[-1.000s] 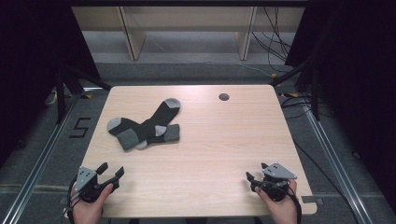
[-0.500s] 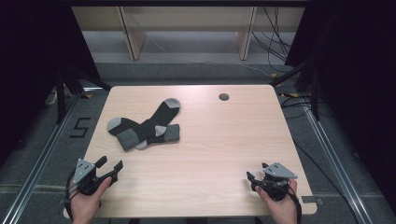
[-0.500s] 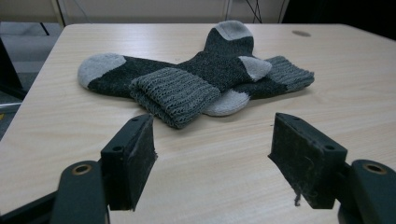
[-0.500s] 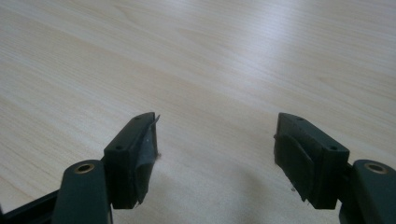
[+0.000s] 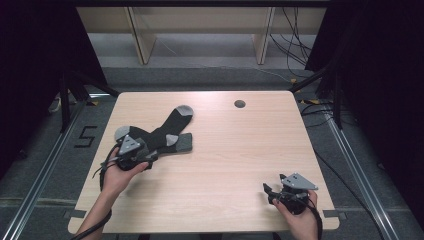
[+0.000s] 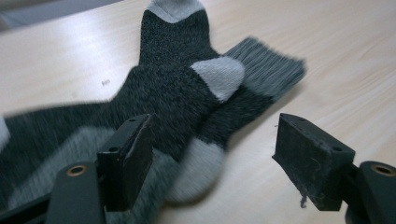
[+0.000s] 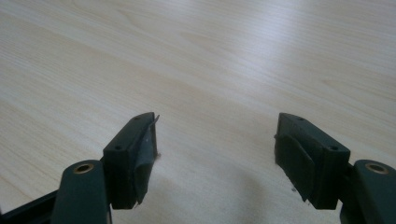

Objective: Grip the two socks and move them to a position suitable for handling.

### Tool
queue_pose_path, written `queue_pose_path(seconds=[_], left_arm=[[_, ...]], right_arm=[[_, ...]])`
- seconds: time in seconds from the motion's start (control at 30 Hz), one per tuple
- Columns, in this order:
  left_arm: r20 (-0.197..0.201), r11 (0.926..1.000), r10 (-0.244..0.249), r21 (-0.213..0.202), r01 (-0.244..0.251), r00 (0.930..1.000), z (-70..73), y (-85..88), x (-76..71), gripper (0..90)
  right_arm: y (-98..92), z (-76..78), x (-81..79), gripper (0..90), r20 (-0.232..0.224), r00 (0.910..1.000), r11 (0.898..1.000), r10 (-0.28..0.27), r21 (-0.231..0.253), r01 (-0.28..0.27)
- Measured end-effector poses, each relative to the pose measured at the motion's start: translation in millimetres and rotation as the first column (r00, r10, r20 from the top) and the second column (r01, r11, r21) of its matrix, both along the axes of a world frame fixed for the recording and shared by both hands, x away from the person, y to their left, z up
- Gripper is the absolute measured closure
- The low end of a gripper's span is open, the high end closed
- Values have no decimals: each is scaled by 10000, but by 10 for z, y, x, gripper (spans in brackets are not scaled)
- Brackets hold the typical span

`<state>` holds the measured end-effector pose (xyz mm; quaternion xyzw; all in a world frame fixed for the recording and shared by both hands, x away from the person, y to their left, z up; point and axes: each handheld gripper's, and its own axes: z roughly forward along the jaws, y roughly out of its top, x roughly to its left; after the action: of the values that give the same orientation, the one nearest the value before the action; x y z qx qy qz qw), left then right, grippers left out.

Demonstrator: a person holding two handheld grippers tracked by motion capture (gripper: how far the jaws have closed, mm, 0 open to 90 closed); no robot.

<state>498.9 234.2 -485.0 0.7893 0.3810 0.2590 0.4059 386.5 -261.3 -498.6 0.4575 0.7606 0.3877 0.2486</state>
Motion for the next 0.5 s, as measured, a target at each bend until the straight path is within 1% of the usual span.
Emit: queue_pose_path(seconds=[0.03, 0.07, 0.1, 0.17, 0.2, 0.23, 0.27, 0.3, 0.33, 0.37, 0.4, 0.43, 0.5], left_arm=[[-117, 9999, -158, 59, 159, 9998, -2, -33, 34, 266], [-304, 9993, -362, -64, 361, 9989, -26, -74, 105, 251], [-251, 9996, -278, -85, 276, 9993, -32, -83, 133, 251], [-236, 9996, -244, -146, 241, 9994, -42, -87, 157, 251], [-363, 9993, -367, -16, 366, 9987, -60, -75, 201, 246], [-363, 9993, -367, -16, 366, 9987, -60, -75, 201, 240], [-445, 9991, -407, 70, 410, 9982, -76, -62, 225, 242], [-481, 9994, -332, 111, 338, 9983, -83, -54, 235, 242], [-576, 9998, -204, 19, 206, 9981, -113, -35, 259, 242], [-576, 9998, -204, 19, 206, 9981, -113, -35, 259, 243], [-741, 9990, -230, 362, 258, 9970, -139, -3, 284, 244], [-864, 9996, -85, 267, 109, 9962, -162, -12, 289, 244], [-911, 9996, -70, 266, 95, 9958, -187, -14, 301, 247]], right_arm=[[-6, 2, -10, 309, 1, 9999, 9999, -135, -32, 135], [-26, -5, 1, 308, -23, 10000, 10000, 24, 32, -24], [-38, -1, 2, 309, 139, 9999, 9999, -43, -154, 45], [-39, -1, 2, 308, 156, 9999, 9999, -31, -145, 33], [-33, 4, -6, 309, 155, 9999, 10000, -22, -88, 24], [-33, 4, -6, 309, 155, 9999, 10000, -22, -88, 24], [-23, 6, -13, 308, -28, 10000, 10000, -29, 40, 29], [-24, 11, -11, 309, 62, 10000, 10000, -7, -71, 8], [-9, 11, -15, 309, -60, 9999, 9998, -120, 131, 121], [-9, 11, -15, 309, -60, 9999, 9998, -120, 131, 121], [-4, 13, -16, 308, -227, 9997, 9993, -134, 357, 142], [-25, 7, 3, 308, -83, 10000, 9998, -8, 185, 10], [-26, 8, 4, 308, -128, 9999, 9997, -36, 236, 39]])
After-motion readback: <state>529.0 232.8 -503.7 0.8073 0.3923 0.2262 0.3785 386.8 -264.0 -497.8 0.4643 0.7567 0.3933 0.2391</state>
